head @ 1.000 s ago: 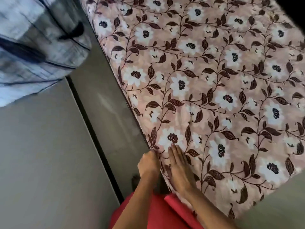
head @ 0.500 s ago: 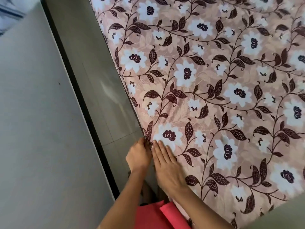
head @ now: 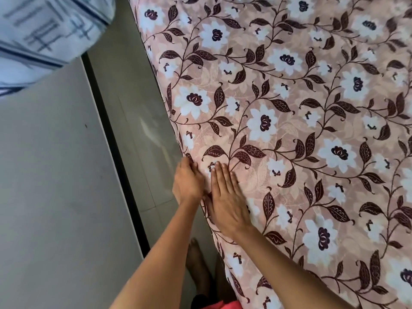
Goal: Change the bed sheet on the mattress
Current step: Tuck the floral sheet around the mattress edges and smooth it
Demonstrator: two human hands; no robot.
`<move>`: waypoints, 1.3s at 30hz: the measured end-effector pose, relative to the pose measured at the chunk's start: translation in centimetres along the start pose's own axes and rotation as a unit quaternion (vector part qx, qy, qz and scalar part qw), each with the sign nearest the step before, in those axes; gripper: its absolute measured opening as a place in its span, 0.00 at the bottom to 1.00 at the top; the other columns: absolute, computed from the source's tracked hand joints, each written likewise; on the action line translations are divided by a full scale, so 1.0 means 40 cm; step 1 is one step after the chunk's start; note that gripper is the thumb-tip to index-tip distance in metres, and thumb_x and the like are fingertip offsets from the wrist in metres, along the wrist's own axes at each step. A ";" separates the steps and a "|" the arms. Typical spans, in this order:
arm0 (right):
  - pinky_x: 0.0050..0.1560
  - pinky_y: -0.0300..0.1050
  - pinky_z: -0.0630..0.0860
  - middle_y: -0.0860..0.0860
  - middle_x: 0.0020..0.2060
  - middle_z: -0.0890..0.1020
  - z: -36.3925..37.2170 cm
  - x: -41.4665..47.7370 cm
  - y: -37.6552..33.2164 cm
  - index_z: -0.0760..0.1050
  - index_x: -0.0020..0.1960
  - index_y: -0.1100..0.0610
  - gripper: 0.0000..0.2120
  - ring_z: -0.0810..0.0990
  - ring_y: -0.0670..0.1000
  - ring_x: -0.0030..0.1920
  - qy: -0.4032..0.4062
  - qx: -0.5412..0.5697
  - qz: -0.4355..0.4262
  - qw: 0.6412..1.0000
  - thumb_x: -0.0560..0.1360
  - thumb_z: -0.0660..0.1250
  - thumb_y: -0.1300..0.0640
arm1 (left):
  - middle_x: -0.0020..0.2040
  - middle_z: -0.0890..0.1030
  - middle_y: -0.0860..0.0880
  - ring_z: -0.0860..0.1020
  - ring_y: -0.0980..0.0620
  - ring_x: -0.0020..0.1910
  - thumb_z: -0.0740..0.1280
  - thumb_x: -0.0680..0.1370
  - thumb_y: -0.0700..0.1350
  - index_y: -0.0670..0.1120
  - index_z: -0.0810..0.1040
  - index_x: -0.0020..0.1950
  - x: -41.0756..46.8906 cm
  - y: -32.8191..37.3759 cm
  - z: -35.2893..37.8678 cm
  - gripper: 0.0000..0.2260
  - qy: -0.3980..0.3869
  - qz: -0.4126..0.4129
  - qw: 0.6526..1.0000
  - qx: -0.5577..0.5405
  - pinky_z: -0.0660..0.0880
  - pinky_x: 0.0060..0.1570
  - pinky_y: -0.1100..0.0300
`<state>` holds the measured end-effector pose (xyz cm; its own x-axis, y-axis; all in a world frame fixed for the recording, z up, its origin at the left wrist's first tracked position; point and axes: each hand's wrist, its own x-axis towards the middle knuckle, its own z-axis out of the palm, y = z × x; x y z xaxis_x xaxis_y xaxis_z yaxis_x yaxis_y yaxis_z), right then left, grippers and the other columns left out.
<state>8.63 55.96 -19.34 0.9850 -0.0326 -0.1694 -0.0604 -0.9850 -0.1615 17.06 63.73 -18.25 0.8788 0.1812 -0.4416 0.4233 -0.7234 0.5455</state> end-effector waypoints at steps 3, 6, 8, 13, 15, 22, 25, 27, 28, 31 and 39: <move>0.71 0.53 0.55 0.60 0.74 0.57 -0.008 0.009 -0.003 0.52 0.74 0.65 0.29 0.56 0.57 0.75 -0.014 0.006 -0.035 0.999 0.78 0.50 0.51 | 0.53 0.77 0.44 0.75 0.42 0.52 0.55 0.81 0.47 0.44 0.71 0.51 0.004 -0.007 -0.001 0.09 -0.021 -0.031 0.999 0.024 0.66 0.42 0.56; 0.70 0.52 0.55 0.60 0.73 0.60 -0.040 0.085 0.012 0.59 0.73 0.65 0.28 0.59 0.56 0.73 -0.021 0.001 -0.048 0.999 0.77 0.49 0.50 | 0.53 0.78 0.43 0.75 0.42 0.50 0.55 0.82 0.48 0.43 0.72 0.52 0.035 -0.002 -0.019 0.10 -0.062 -0.049 0.997 -0.004 0.67 0.42 0.56; 0.71 0.52 0.56 0.60 0.72 0.62 -0.054 0.149 0.020 0.59 0.72 0.65 0.29 0.60 0.56 0.73 -0.027 -0.001 -0.023 0.999 0.78 0.49 0.49 | 0.52 0.79 0.41 0.75 0.42 0.50 0.53 0.82 0.51 0.42 0.71 0.53 0.062 0.003 -0.047 0.13 -0.074 -0.064 0.995 -0.022 0.66 0.43 0.56; 0.74 0.48 0.40 0.55 0.74 0.43 -0.084 0.356 0.028 0.41 0.74 0.61 0.30 0.41 0.52 0.75 -0.034 0.008 -0.039 0.999 0.77 0.37 0.46 | 0.53 0.78 0.40 0.75 0.42 0.51 0.55 0.81 0.54 0.43 0.69 0.53 0.244 0.077 -0.092 0.15 -0.055 -0.059 0.993 -0.082 0.68 0.48 0.55; 0.73 0.48 0.38 0.55 0.74 0.41 -0.082 0.419 0.010 0.39 0.74 0.61 0.30 0.40 0.53 0.75 -0.036 -0.003 -0.053 0.998 0.77 0.35 0.47 | 0.54 0.78 0.40 0.75 0.41 0.53 0.55 0.81 0.53 0.42 0.69 0.53 0.325 0.111 -0.086 0.14 -0.045 -0.035 0.995 -0.080 0.68 0.47 0.55; 0.75 0.54 0.43 0.57 0.76 0.50 0.003 0.480 -0.015 0.41 0.76 0.63 0.33 0.44 0.56 0.76 0.002 -0.064 -0.083 0.994 0.77 0.47 0.49 | 0.53 0.77 0.43 0.75 0.41 0.50 0.56 0.79 0.41 0.45 0.70 0.55 0.425 0.127 -0.058 0.07 -0.049 0.026 0.998 -0.004 0.69 0.44 0.53; 0.75 0.53 0.44 0.55 0.76 0.50 0.028 0.474 -0.009 0.41 0.76 0.63 0.33 0.46 0.56 0.76 -0.001 -0.050 -0.096 0.994 0.77 0.48 0.49 | 0.54 0.78 0.43 0.76 0.40 0.50 0.56 0.78 0.40 0.46 0.70 0.58 0.435 0.124 -0.050 0.09 -0.062 -0.003 0.998 0.003 0.71 0.46 0.51; 0.75 0.53 0.44 0.55 0.76 0.48 0.027 0.493 -0.005 0.40 0.76 0.63 0.34 0.45 0.55 0.76 0.009 -0.045 -0.089 0.995 0.77 0.48 0.49 | 0.53 0.78 0.43 0.76 0.40 0.50 0.56 0.79 0.40 0.45 0.71 0.56 0.453 0.128 -0.051 0.09 -0.054 -0.021 0.998 0.001 0.71 0.46 0.52; 0.75 0.52 0.44 0.56 0.76 0.48 0.028 0.500 -0.004 0.40 0.76 0.63 0.33 0.45 0.55 0.76 0.014 -0.054 -0.091 0.994 0.78 0.48 0.49 | 0.52 0.78 0.43 0.76 0.40 0.49 0.56 0.79 0.40 0.45 0.71 0.55 0.456 0.129 -0.050 0.07 -0.055 -0.028 0.998 0.003 0.71 0.45 0.52; 0.74 0.52 0.45 0.56 0.76 0.51 0.020 0.482 -0.002 0.42 0.76 0.62 0.34 0.47 0.55 0.76 -0.022 -0.026 -0.086 0.996 0.77 0.50 0.47 | 0.50 0.79 0.43 0.76 0.41 0.48 0.57 0.79 0.41 0.45 0.71 0.52 0.449 0.122 -0.060 0.05 -0.076 -0.053 0.996 0.001 0.69 0.42 0.55; 0.71 0.56 0.54 0.58 0.74 0.59 -0.119 0.596 -0.001 0.57 0.74 0.63 0.29 0.55 0.56 0.75 -0.011 0.074 -0.033 0.997 0.78 0.52 0.48 | 0.40 0.81 0.50 0.80 0.49 0.42 0.59 0.81 0.46 0.49 0.73 0.45 0.473 0.122 -0.124 0.07 -0.181 -0.119 0.974 -0.061 0.75 0.45 0.55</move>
<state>32.91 54.41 -18.74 0.9839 0.0365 -0.1751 -0.0208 -0.9490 -0.3145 36.86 66.94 -20.40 0.6268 0.0713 -0.7759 0.6482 -0.6003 0.4685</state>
